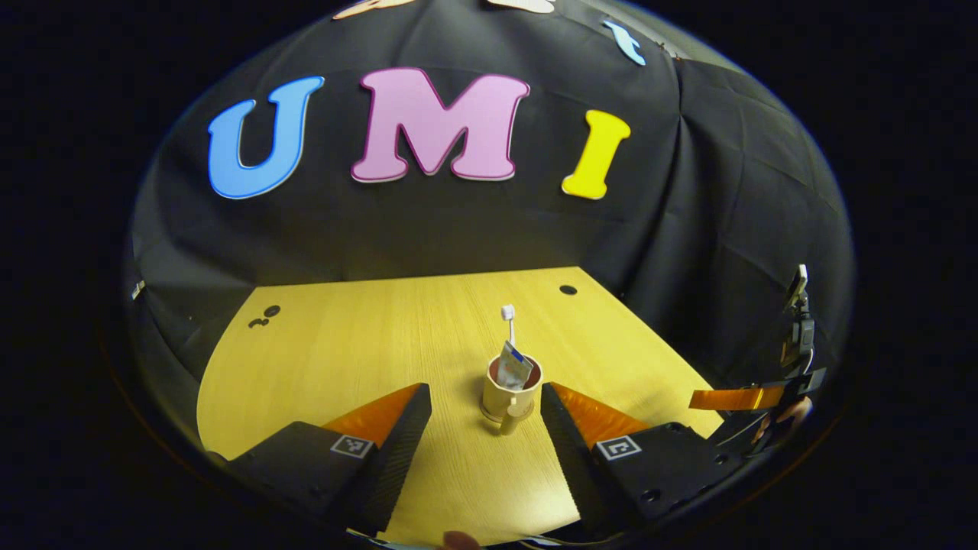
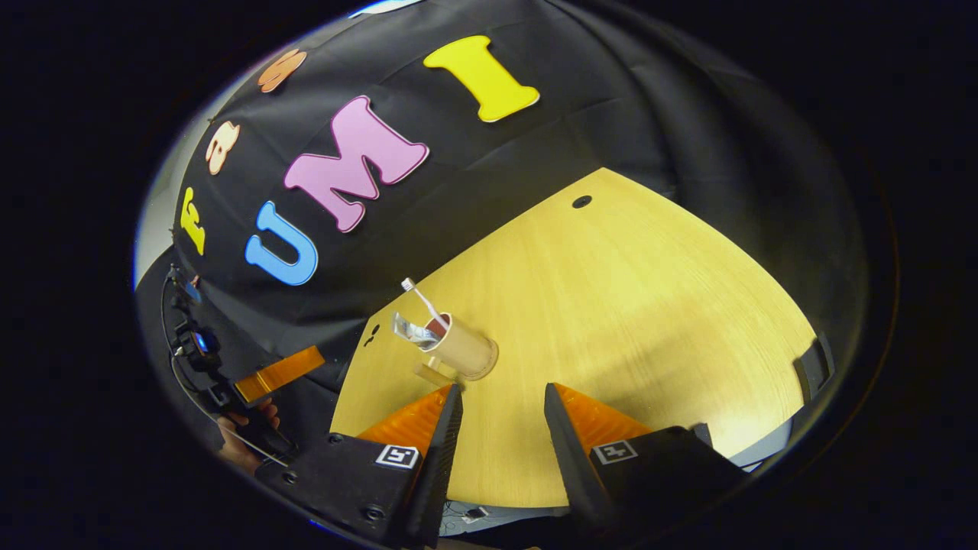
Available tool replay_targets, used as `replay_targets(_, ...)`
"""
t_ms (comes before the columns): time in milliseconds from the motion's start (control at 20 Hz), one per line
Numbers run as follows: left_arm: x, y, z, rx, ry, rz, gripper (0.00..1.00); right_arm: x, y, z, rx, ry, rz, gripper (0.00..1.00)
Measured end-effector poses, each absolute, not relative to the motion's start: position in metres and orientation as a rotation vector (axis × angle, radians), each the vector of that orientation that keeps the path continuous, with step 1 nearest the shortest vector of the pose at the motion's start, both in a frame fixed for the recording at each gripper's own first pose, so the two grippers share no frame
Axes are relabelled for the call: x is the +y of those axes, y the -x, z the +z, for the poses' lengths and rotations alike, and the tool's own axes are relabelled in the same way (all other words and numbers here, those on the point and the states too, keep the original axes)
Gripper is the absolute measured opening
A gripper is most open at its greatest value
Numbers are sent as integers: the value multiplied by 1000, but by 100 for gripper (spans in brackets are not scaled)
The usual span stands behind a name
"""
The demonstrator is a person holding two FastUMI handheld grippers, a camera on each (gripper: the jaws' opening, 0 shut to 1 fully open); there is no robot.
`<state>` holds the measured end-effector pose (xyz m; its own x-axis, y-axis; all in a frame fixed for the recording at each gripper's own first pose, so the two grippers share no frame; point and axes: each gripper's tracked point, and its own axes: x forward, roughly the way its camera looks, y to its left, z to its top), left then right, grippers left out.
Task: Put the toothbrush and toothpaste on the desktop into the cup, then pick up the cup and place it on the coaster on the desktop.
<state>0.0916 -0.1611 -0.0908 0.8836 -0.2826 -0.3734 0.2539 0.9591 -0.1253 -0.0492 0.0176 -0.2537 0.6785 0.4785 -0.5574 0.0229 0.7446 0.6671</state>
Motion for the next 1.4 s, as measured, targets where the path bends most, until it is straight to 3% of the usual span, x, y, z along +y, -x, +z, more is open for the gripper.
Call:
replay_targets(500, -116, -50, -68, 291, 166, -176, 90, 73, 24, -222, 757, -663, 393, 74)
replay_targets(550, -114, -46, -71, 300, 176, -168, 90, 77, 22, -220, 756, -670, 403, 76)
replay_targets(600, -111, -45, -74, 311, 186, -160, 90, 82, 21, -219, 756, -675, 411, 94)
replay_targets(650, -108, -44, -77, 321, 193, -146, 90, 86, 20, -219, 759, -678, 417, 79)
replay_targets(1100, -90, -36, -86, 351, 218, -88, 90, 109, 15, -225, 823, -661, 470, 95)
replay_targets(1400, -79, -34, -92, 369, 227, -68, 90, 121, 12, -223, 827, -660, 494, 95)
